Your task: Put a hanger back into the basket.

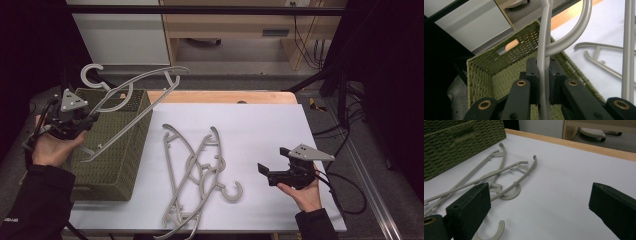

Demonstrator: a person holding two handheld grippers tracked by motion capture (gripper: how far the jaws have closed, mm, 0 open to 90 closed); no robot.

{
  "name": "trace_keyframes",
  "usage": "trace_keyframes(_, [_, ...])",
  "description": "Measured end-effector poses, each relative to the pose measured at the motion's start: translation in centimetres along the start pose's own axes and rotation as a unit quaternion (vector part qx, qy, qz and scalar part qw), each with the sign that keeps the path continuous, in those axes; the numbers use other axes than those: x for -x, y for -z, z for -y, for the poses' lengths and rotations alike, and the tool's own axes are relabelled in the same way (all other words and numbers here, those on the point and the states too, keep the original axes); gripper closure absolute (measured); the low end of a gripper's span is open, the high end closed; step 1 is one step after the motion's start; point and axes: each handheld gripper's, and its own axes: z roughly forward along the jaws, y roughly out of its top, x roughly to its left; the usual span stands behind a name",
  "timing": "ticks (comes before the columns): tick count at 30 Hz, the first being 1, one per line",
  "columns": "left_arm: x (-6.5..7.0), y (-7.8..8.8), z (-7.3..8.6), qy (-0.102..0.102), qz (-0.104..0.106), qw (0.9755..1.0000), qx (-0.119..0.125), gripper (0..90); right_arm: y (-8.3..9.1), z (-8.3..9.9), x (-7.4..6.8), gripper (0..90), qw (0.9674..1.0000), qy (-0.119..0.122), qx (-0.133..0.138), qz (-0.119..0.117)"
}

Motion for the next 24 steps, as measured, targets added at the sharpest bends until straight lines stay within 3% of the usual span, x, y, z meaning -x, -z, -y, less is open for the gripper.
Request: trace_keyframes(24, [-5.2,-1.9,5.4,0.035,-0.044,0.9972,-0.049,81.0,-0.3,0.1,-0.1,3.9,1.0000,0.003,-0.002,0.000])
